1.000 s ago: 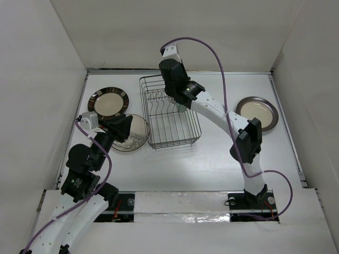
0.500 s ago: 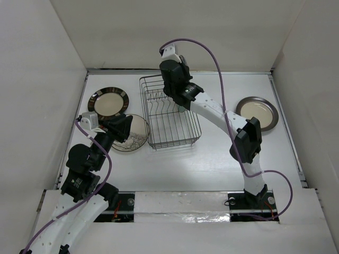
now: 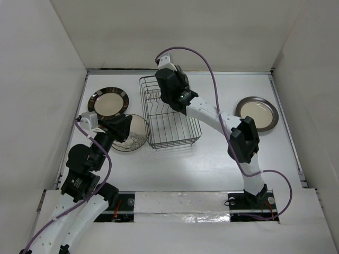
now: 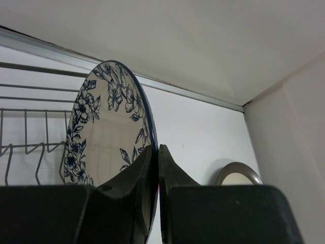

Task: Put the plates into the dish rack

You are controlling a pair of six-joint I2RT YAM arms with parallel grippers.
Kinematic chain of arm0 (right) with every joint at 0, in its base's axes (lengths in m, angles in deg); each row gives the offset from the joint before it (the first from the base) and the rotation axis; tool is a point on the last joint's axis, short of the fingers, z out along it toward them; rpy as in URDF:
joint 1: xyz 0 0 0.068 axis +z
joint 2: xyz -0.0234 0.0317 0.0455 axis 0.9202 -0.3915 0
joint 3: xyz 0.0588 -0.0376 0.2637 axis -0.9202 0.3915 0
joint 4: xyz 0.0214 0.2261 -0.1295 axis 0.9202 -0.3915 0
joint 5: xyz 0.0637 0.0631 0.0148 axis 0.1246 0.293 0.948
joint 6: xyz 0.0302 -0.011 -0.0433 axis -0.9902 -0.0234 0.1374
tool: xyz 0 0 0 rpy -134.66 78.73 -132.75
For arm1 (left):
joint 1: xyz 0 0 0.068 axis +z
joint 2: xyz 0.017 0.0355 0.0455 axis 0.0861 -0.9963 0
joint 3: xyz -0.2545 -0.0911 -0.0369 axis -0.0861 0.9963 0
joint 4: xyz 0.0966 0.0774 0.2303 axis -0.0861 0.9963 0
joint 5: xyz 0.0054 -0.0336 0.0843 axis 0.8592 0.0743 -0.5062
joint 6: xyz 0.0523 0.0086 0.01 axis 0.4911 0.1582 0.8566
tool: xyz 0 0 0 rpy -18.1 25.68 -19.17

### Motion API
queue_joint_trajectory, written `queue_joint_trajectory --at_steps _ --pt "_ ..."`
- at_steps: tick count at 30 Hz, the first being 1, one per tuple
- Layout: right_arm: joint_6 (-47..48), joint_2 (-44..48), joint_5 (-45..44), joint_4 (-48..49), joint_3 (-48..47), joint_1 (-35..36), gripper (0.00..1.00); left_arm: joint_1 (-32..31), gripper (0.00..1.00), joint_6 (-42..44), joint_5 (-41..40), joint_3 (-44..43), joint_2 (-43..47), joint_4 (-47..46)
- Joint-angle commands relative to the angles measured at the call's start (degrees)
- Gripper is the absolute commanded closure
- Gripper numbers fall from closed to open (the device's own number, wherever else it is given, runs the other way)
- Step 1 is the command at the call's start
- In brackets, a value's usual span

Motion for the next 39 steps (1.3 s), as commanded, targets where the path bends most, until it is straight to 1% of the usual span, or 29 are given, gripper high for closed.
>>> queue_joint_trajectory --at_steps 1,2,6,11,12,13,14,15,16,17,18,19,20,21,23,24,25,26,28,29,30,31,32,33,34,35,36,38,39 --pt "-4.2 0.8 -0.3 5.2 0.2 0.9 1.00 0.2 0.68 0.2 -0.4 -1.3 0.2 -2.1" --pt "-5.0 0.7 0.1 5.1 0.9 0.9 1.00 0.2 0.68 0.2 -0.7 -1.3 0.3 -2.2" --pt "-8.7 0.2 0.7 4.0 3.1 0.9 1.00 0.2 0.81 0.0 -2.0 -1.5 -1.2 -1.3" --pt "-12.7 1.6 2.7 4.7 6.3 0.9 1.00 0.2 0.94 -0.5 -3.8 -1.7 -3.0 -1.3" --pt "-13.2 2.1 2.7 4.8 6.4 0.9 1.00 0.2 0.99 -0.7 -4.4 -1.7 -3.6 -0.9" --pt "-14.6 2.6 2.7 4.6 7.2 0.9 0.98 0.2 1.00 -0.9 -4.7 -2.1 -4.3 -0.5" --pt "-15.2 3.2 3.6 4.7 7.9 0.9 0.94 0.2 1.00 -1.1 -4.9 -2.2 -5.4 -0.2" --pt "-15.9 4.8 4.2 5.1 8.7 0.9 0.87 0.2 1.00 -1.4 -5.9 -2.3 -5.8 -0.1" --pt "-16.6 5.6 4.9 6.0 9.5 0.9 0.77 0.2 1.00 -2.3 -6.7 -2.5 -6.4 0.0" --pt "-16.7 6.4 6.2 6.7 10.8 0.9 0.60 0.2 1.00 -3.0 -7.9 -2.8 -7.4 0.2" --pt "-17.4 8.0 7.6 7.1 11.5 0.9 0.45 0.2 0.99 -3.9 -9.6 -3.4 -8.6 0.4" --pt "-17.9 8.8 7.6 7.0 11.5 0.9 0.45 0.2 0.94 -3.9 -10.5 -3.9 -8.6 0.8" --pt "-18.6 9.7 9.2 6.8 12.4 0.9 0.35 0.2 0.89 -4.5 -11.0 -4.2 -10.0 1.5" --pt "-19.2 10.7 10.5 6.8 13.1 1.4 0.32 0.2 0.78 -4.9 -12.1 -4.6 -10.7 2.0" --pt "-21.4 14.6 14.8 7.3 14.9 1.4 0.23 0.2 0.67 -5.8 -13.0 -5.7 -12.9 2.6" --pt "-21.8 16.0 16.0 7.7 16.8 1.4 0.22 0.2 0.57 -6.2 -13.4 -5.9 -13.7 2.4" --pt "-22.3 17.5 17.3 8.0 18.1 1.4 0.21 1.3 0.54 -6.5 -13.1 -6.3 -14.5 2.2" --pt "-22.7 21.2 20.0 10.1 19.5 1.4 0.17 2.3 0.53 -6.9 -12.1 -6.5 -16.7 2.2" --pt "-23.9 25.2 23.1 12.7 25.0 2.1 0.16 5.2 0.52 -9.2 -6.6 -7.2 -19.1 2.0" --pt "-24.5 29.2 26.3 13.4 26.9 2.1 0.15 8.7 0.52 -10.3 -4.2 -7.1 -21.6 0.6" --pt "-25.2 31.2 27.5 13.9 28.9 2.1 0.15 10.6 0.52 -12.9 0.5 -6.9 -22.9 -0.3" --pt "-27.2 33.2 28.7 15.0 32.8 2.1 0.16 12.4 0.53 -14.1 2.4 -7.1 -24.3 -1.1" --pt "-28.2 35.2 31.5 15.8 35.2 2.1 0.34 15.9 0.55 -15.2 5.4 -7.3 -27.2 -2.3" --pt "-29.4 39.3 33.0 16.6 37.6 2.1 0.53 17.5 0.67 -16.2 8.8 -7.4 -28.7 -2.8" --pt "-31.9 41.4 35.2 18.3 42.9 2.1 0.98 19.1 0.77 -18.7 10.0 -7.5 -31.6 -3.1" --pt "-33.1 43.4 36.3 19.5 45.7 2.6 1.00 20.7 0.90 -20.0 11.2 -7.5 -33.0 -3.7" --pt "-33.9 47.5 37.7 20.6 48.6 2.6 1.00 23.9 1.00 -21.1 13.9 -7.1 -34.0 -4.2" --pt "-35.9 50.7 40.3 23.9 55.7 2.6 1.00 26.7 1.00 -24.1 15.4 -5.4 -36.1 -6.8" --pt "-36.3 52.1 40.5 24.6 57.5 2.6 1.00 28.4 1.00 -24.4 13.4 -5.0 -36.5 -7.0"
